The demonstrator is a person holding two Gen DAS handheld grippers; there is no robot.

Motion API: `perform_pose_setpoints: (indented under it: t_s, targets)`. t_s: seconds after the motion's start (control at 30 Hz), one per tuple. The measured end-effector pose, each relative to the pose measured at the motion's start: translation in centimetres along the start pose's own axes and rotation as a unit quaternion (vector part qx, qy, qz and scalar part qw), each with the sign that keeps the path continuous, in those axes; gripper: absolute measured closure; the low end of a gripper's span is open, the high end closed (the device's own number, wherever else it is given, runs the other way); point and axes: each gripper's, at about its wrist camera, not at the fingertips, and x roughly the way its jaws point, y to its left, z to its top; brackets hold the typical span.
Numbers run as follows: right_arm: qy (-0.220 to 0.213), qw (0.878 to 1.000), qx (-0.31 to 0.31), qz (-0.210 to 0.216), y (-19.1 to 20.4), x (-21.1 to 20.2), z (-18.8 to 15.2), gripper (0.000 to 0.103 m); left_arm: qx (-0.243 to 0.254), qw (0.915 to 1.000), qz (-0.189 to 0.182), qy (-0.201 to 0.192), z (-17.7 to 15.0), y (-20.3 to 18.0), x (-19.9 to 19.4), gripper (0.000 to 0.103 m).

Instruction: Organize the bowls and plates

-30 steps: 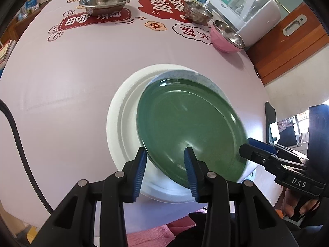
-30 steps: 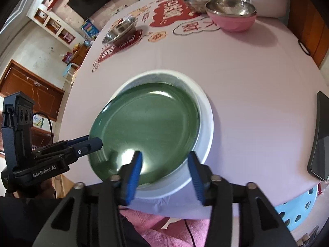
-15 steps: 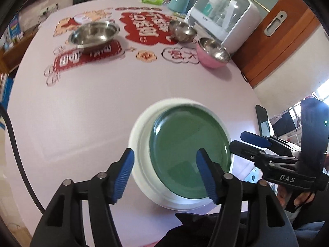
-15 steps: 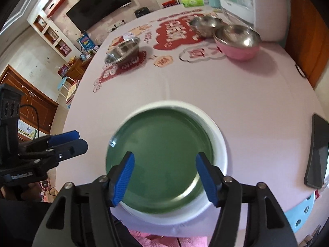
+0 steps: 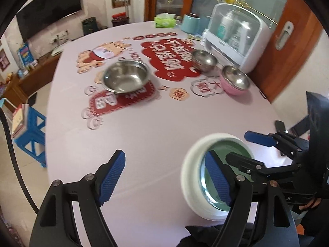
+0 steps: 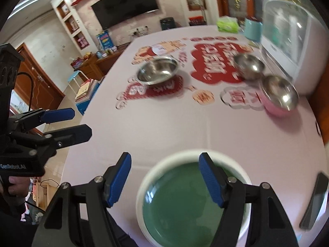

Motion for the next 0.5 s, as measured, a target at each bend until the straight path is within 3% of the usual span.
perform_pose_setpoints:
  t_s: [0.5]
  targets:
    - [-0.047,0.997,-0.056,-0.022,3.7,2.6,10.7,0.034,-0.073,0.9942,0.076,-0.021,5.7,9.3,-0.5,0.024]
